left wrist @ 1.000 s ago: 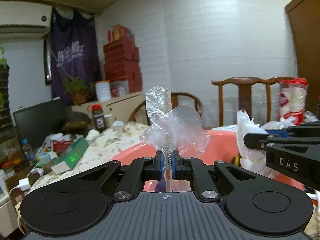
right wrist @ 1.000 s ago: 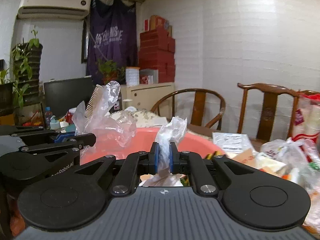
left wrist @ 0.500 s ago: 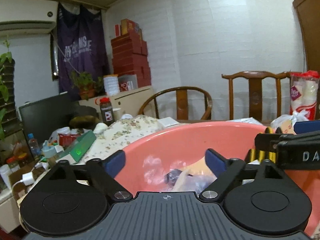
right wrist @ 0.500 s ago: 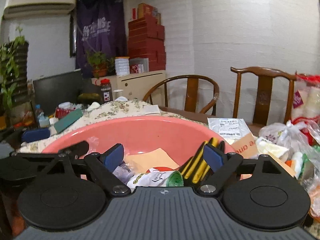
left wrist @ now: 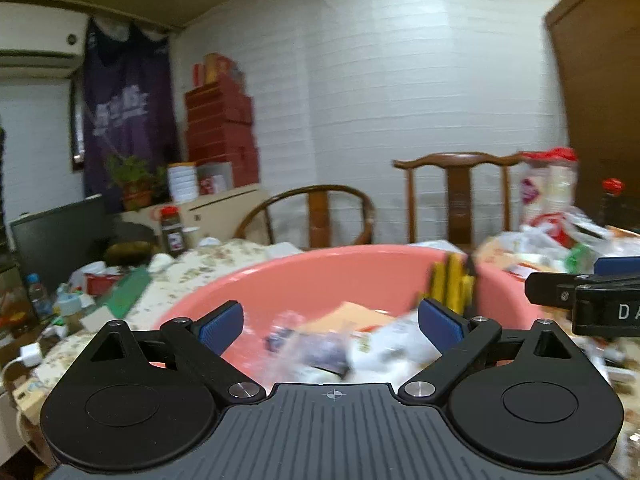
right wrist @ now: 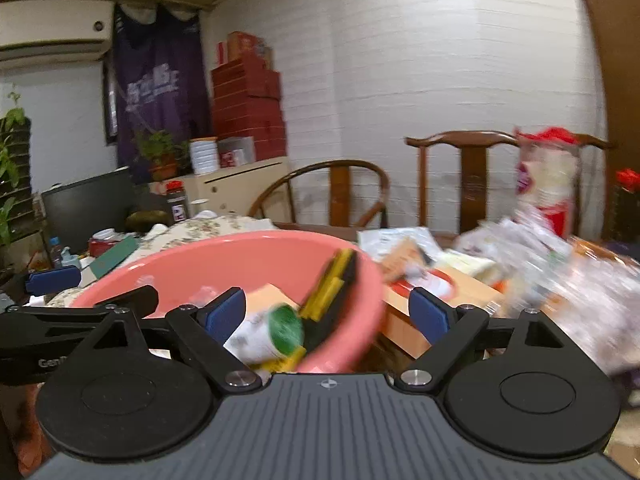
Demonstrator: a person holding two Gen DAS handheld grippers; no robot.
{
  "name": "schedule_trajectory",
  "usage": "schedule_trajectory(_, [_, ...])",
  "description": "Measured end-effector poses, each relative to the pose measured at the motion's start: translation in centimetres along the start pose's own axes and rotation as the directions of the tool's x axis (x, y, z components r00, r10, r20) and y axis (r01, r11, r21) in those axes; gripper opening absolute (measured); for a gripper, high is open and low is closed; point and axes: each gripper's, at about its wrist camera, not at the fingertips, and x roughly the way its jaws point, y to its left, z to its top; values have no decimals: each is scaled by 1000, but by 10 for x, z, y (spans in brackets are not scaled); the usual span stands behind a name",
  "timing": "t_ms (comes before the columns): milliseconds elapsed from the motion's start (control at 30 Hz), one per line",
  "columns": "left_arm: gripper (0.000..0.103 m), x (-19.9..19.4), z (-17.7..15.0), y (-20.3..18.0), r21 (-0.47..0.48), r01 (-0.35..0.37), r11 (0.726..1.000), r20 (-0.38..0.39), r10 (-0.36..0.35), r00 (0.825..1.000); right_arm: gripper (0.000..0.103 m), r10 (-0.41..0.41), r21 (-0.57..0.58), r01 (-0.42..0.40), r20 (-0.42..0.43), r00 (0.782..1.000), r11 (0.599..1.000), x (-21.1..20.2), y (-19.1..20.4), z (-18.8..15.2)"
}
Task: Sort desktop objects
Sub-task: 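Move both grippers down to the white combs on the table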
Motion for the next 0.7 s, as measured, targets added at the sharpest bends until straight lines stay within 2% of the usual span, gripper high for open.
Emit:
schedule_trajectory(167, [100, -14, -12, -38, 36, 89, 995, -4, -89, 996, 91, -91, 65, 91, -1, 996, 994, -35, -43, -20])
schedule_trajectory(367, [101, -26, -41, -89, 109, 219, 970, -52, -215, 975, 92, -211, 165, 213, -31, 977, 963, -81, -98, -53])
schedule_trajectory(467, [103, -35, -58, -114, 223, 164, 961, 4, -169, 986, 92, -258, 177, 265, -59, 964, 948, -99, -114, -72])
schedule_trajectory(500, [103, -38, -62, -121, 252, 155, 955, 9, -163, 987, 92, -263, 182, 273, -74, 962, 945, -103, -118, -77])
schedule_trajectory(633, [103, -49, -65, -129, 253, 245, 936, -16, -250, 968, 92, -244, 195, 263, -116, 963, 945, -102, -123, -89])
schedule_trajectory(700, [103, -53, -66, -130, 260, 266, 928, -16, -272, 962, 92, -204, 212, 228, -128, 971, 950, -97, -121, -90])
